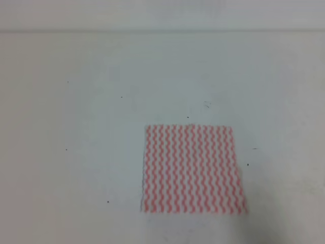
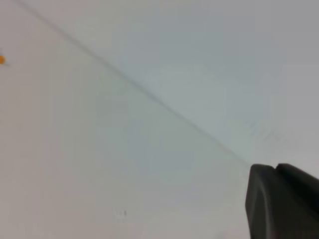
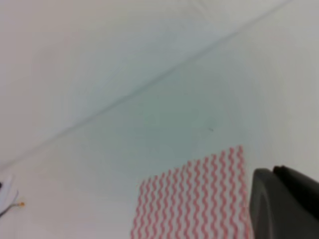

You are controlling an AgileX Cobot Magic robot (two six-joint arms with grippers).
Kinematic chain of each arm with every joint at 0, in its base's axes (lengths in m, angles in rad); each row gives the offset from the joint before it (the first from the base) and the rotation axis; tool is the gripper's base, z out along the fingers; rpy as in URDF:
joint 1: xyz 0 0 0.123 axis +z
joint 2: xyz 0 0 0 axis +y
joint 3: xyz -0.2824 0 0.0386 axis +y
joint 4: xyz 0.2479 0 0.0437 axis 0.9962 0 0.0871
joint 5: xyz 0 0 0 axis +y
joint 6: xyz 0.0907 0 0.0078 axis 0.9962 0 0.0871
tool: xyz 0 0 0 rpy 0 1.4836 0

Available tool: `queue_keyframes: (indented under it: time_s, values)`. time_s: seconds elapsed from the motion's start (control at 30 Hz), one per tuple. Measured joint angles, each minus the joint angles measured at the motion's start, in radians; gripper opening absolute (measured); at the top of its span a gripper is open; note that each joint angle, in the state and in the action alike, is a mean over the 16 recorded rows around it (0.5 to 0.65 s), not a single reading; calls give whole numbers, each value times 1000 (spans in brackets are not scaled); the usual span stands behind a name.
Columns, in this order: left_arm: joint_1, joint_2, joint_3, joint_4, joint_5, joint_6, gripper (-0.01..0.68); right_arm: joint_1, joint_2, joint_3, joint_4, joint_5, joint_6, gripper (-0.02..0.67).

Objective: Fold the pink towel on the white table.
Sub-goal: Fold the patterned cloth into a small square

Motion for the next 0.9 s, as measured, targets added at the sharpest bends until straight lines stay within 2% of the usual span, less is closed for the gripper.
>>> queue_keyframes:
  time_s: [0.23,0.4,0.53,0.67,0.9]
  values:
    - [0,230,-139,-28,144,113,-6,0,214,-145,-120,148,0,-18]
    - [0,381,-203,-170,205,318,-6,0,341,-207,-123,220,-32,-18]
    - [-1,478,-229,-357,223,535,-5,0,433,-236,-39,264,-118,-18]
    - [-16,568,-238,-585,219,773,-6,6,517,-250,106,294,-242,-18]
    - [-128,744,-285,-915,180,1119,-5,93,652,-284,346,300,-451,-18]
